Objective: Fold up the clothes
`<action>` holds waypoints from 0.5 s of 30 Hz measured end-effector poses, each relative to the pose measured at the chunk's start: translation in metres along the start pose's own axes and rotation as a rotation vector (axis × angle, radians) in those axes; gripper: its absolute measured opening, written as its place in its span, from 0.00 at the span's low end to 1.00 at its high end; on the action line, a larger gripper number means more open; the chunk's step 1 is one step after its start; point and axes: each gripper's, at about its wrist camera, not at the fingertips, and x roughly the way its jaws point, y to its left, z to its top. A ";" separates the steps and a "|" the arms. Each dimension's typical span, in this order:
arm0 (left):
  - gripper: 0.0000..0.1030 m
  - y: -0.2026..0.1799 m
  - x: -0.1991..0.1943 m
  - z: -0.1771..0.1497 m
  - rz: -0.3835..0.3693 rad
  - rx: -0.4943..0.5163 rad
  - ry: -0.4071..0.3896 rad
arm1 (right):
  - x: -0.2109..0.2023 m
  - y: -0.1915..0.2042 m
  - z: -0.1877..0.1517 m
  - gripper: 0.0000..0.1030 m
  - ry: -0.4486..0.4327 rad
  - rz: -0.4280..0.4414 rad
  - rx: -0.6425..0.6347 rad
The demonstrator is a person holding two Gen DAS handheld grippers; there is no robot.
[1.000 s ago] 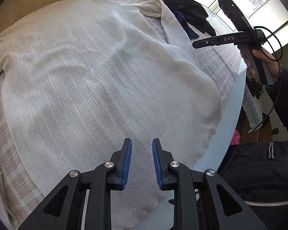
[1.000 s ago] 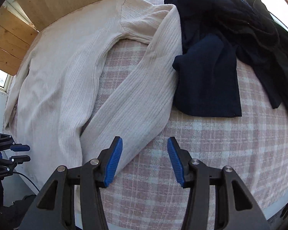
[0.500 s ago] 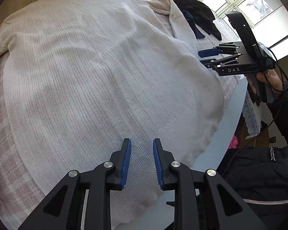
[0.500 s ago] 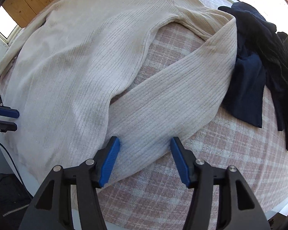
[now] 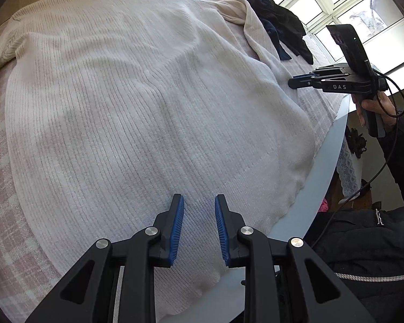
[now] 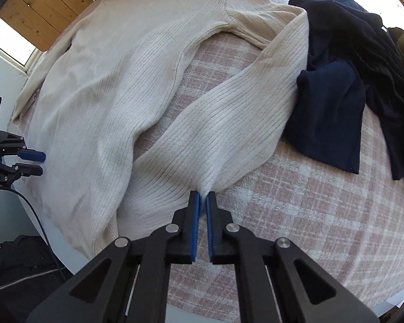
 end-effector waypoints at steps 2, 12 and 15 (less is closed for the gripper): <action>0.22 0.002 0.000 -0.001 -0.006 -0.007 0.000 | -0.014 -0.019 -0.005 0.05 -0.019 -0.026 0.041; 0.22 0.007 0.000 0.003 -0.021 -0.016 0.015 | -0.069 -0.083 -0.031 0.11 -0.025 -0.332 0.171; 0.23 0.005 -0.001 0.003 -0.012 -0.008 0.022 | -0.072 -0.014 -0.039 0.47 -0.102 -0.108 0.102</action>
